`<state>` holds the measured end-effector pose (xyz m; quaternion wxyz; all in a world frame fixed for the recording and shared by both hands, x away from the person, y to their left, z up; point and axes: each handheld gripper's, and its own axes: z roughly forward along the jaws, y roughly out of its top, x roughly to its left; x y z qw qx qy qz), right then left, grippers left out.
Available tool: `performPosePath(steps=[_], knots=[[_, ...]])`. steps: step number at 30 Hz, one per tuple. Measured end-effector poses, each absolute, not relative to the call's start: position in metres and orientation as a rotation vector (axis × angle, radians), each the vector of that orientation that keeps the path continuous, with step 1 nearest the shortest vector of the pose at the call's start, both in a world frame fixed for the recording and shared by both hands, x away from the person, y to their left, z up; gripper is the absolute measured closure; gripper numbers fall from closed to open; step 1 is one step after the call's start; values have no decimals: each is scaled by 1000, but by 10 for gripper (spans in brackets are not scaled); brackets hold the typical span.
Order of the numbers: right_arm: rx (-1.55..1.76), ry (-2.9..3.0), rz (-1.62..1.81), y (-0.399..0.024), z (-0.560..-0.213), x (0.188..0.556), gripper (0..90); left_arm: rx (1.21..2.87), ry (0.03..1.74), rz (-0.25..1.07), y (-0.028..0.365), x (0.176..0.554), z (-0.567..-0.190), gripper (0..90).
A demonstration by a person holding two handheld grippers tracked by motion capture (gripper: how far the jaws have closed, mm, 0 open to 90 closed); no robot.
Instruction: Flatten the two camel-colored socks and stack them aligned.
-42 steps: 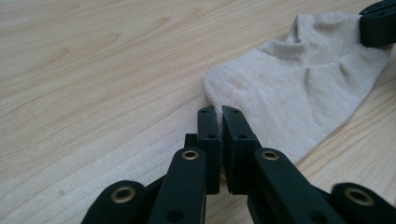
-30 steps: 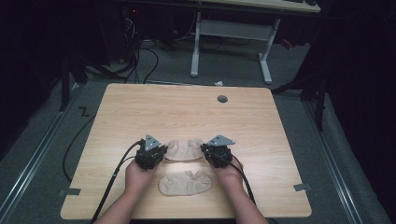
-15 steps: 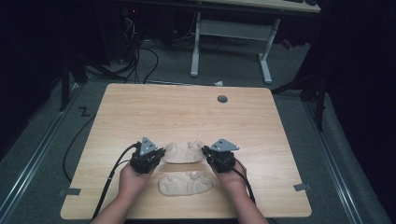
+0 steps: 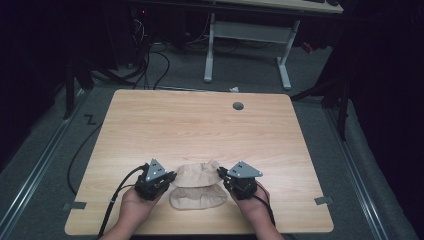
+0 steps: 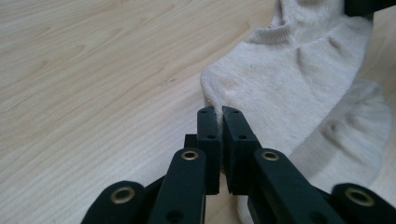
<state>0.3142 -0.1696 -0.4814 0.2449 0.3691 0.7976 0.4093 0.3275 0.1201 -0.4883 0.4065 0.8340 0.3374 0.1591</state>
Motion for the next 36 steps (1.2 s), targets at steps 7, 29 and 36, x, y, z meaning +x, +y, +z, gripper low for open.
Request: performPosePath(steps=[7,29,36], knots=[[1010,2218,1119,-173,-488,295,843,2121,852,342,125,307,-496,861],[1075,2375,991,-179,-518,284,824,2251,836,362,117,292,-518,808],[1094,2383,985,-179,-521,286,757,2232,843,393,118,293,-518,667]])
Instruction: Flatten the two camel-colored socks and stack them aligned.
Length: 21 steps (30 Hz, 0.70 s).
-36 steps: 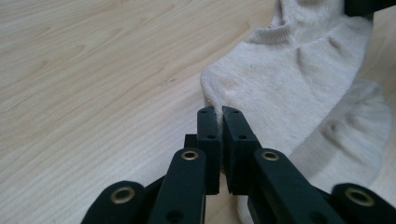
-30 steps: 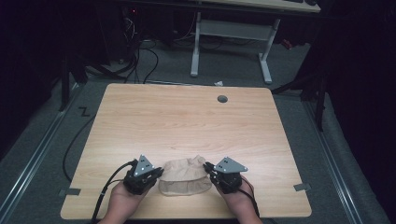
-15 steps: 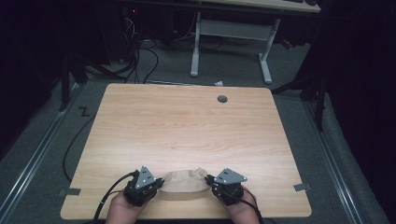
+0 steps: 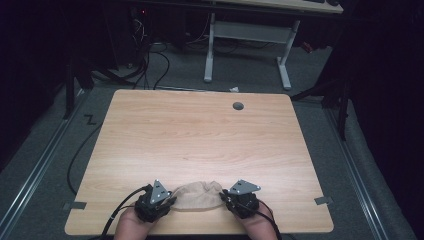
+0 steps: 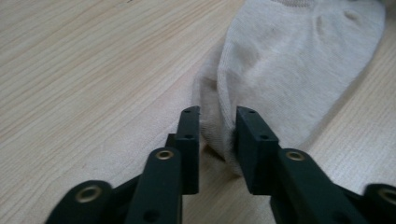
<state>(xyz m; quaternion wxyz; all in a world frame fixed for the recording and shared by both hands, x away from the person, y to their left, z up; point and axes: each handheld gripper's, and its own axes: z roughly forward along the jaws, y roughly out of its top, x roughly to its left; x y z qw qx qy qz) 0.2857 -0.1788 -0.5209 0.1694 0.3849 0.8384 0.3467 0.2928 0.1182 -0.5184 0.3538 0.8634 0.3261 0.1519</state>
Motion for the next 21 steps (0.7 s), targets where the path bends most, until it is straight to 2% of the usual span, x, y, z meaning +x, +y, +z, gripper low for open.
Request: performPosePath(steps=[4,6,14,21], knots=[[1092,2347,1037,-183,-516,286,719,2172,840,395,121,294,-514,561],[1100,2325,1056,-184,-514,287,711,2135,857,381,122,294,-512,539],[1126,2228,1105,-194,-507,294,672,2068,892,411,136,309,-508,504],[1205,2102,1085,-212,-508,313,608,2023,988,506,169,330,-507,494]])
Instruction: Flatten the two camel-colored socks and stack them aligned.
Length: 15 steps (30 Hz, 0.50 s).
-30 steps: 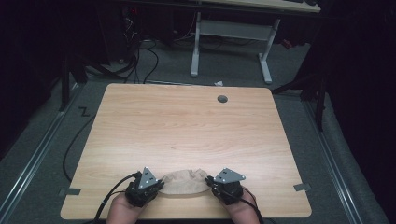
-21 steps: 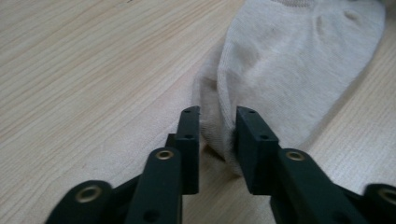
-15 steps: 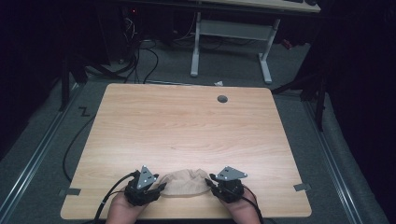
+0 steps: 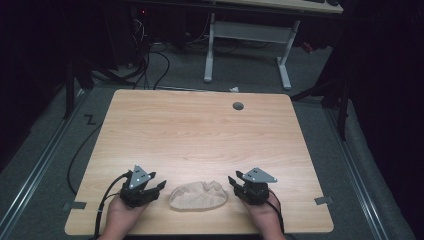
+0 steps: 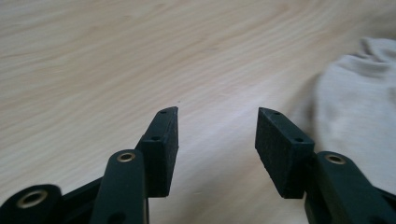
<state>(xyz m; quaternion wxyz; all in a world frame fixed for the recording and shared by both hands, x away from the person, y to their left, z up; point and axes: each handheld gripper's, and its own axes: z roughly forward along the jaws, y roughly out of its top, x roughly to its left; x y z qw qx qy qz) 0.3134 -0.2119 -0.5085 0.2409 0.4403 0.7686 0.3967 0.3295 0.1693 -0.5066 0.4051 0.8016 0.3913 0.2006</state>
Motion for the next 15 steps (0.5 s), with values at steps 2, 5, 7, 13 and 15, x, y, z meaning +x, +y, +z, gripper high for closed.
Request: performPosePath(steps=[2,5,7,13,15], knots=[[1226,2072,1053,-220,-511,322,605,2011,1025,527,180,336,-507,492],[1274,2027,1003,-238,-517,336,592,1978,1087,543,197,348,-510,492],[1318,2010,978,-250,-520,343,579,1952,1148,535,208,355,-512,493],[1398,1959,995,-273,-519,343,556,1919,1216,532,222,361,-515,493],[1395,1964,996,-273,-520,343,555,1916,1220,526,222,360,-515,493]])
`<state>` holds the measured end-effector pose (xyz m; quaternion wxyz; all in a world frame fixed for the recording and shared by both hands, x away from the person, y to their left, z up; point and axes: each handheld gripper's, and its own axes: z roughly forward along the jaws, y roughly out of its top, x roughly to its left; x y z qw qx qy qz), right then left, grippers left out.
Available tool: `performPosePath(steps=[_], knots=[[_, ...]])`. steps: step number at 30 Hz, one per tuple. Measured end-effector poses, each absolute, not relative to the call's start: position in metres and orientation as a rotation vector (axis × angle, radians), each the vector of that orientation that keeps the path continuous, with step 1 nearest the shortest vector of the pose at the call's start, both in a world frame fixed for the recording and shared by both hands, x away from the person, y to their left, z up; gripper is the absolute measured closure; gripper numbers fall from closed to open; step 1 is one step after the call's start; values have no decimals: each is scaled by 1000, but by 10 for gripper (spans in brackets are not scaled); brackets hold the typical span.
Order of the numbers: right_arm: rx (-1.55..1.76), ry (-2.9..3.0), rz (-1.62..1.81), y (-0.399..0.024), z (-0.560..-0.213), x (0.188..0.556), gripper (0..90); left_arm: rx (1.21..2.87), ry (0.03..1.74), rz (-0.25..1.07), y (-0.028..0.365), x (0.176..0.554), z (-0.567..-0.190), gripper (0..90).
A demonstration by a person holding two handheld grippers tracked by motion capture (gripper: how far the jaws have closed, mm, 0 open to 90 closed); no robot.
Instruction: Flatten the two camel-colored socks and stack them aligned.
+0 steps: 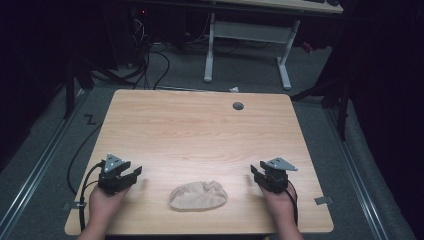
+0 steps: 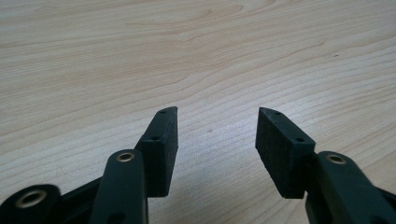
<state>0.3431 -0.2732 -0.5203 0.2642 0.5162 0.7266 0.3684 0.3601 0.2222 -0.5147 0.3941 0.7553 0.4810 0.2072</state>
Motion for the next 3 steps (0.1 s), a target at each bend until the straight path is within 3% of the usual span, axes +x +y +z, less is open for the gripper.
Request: performPosePath(steps=[3], knots=[[1386,1980,987,-269,-521,343,550,1941,1194,523,219,356,-515,494]])
